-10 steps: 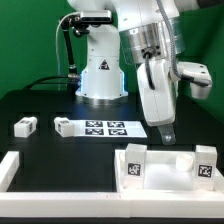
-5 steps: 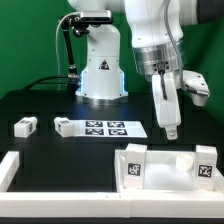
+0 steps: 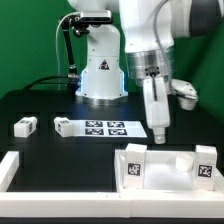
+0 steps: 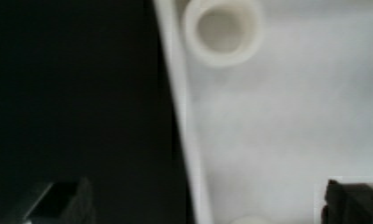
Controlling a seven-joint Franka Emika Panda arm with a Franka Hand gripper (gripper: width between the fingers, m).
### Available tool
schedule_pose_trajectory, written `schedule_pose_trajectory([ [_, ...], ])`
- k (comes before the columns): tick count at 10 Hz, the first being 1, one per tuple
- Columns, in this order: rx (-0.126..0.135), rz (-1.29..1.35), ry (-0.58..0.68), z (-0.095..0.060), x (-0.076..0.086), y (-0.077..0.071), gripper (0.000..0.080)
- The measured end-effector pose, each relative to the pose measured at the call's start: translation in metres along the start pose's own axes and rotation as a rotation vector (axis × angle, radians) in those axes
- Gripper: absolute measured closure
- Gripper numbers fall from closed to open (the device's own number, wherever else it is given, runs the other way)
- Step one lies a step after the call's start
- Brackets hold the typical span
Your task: Assemble square table
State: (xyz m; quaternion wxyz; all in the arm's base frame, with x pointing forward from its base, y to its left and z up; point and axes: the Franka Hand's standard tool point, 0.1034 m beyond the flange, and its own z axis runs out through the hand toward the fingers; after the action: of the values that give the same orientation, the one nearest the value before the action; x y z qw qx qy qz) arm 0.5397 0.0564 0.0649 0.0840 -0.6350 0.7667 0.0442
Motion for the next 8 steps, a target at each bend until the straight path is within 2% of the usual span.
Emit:
schedule_pose_trajectory([
  [1, 0.064, -0.038, 0.032, 0.003, 0.014, 0.008, 0.0150],
  [2, 0.087, -0.083, 0.051, 0.006, 0.024, 0.013, 0.0150],
  [3, 0.057, -0.081, 0.046, 0.013, 0.025, 0.019, 0.0150],
  [5, 0.042, -0.087, 0.051, 0.024, 0.028, 0.018, 0.0150],
  [8, -0.001, -0.092, 0.047, 0.041, 0.026, 0.021, 0.0150],
])
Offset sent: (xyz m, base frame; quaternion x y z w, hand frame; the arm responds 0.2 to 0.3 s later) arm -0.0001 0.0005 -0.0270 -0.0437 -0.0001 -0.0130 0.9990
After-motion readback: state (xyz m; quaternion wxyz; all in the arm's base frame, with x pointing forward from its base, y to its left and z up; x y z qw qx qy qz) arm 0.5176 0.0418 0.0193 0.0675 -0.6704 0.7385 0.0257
